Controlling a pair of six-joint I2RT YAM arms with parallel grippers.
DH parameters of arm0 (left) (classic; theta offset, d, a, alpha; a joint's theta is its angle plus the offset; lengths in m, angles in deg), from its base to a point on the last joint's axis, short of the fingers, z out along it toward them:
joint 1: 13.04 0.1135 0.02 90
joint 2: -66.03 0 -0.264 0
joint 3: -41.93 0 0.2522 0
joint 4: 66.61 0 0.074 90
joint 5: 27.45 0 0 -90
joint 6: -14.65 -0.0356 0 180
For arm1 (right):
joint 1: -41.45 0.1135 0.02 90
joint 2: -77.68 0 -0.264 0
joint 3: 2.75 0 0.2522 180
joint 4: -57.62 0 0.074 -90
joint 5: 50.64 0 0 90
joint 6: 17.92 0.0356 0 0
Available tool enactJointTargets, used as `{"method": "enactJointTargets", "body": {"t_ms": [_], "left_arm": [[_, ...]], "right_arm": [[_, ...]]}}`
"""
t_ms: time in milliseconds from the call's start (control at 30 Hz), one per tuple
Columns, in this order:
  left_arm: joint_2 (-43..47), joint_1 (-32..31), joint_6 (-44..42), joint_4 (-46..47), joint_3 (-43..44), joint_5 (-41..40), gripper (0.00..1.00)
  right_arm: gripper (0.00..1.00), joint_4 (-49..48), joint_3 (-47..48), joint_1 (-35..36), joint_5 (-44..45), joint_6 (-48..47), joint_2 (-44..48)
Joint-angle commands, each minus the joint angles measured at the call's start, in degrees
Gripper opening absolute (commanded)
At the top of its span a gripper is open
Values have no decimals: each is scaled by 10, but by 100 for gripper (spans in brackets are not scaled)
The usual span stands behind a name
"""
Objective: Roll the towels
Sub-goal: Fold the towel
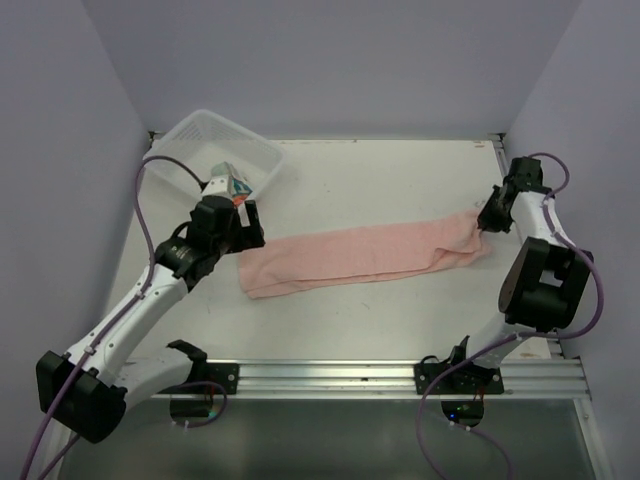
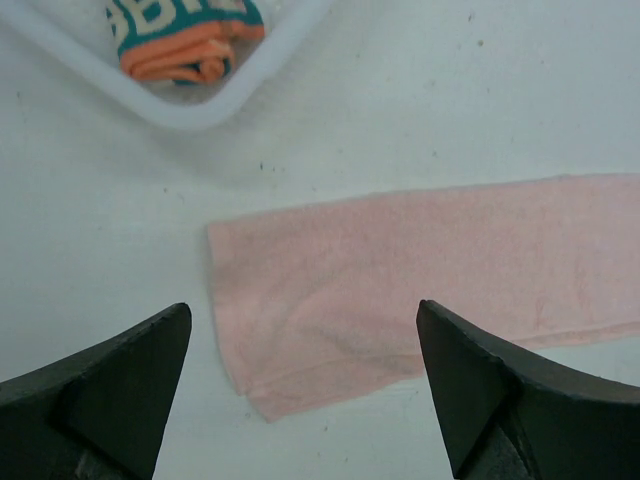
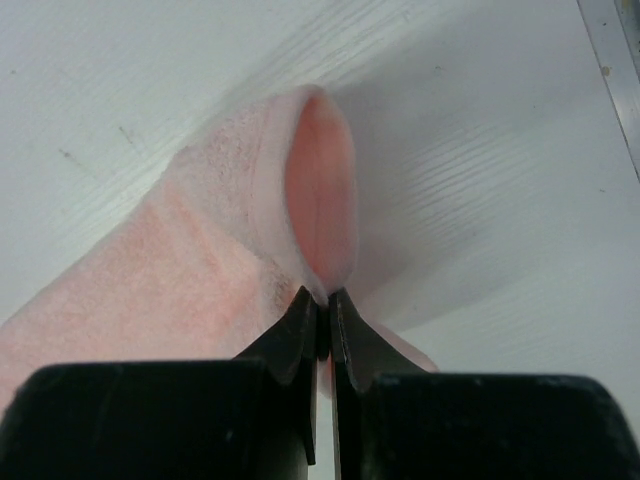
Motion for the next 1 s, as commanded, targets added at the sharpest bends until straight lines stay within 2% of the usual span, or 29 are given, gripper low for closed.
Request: {"method": "enactJointTargets", "body": {"t_ms": [0,100,267,467,667,833,967], "left_arm": [[-44,-3,-66,23,64,-40,98],[-83,-3,-86,29,90,-41,98],[-83,-3,-113,64,81,-38,98],[-60,-3,-119,105,27,-40,98],[-40,4,-122,103,16,-39,98],[-24,6,-120,99,15,-52,98],[-8,6,-119,102,13,-65,98]], "right_arm": [[0,42,21,17,-5,-15,47],[0,80,41,42,10,-31,65],[0,146,79,85,17,-56,85],[0,212,132,114,-1,-70,105],[0,270,196,160,-79,-88,113],[0,264,212,205,-129,-68,132],[0,258,243,267,-153,-42,123]]}}
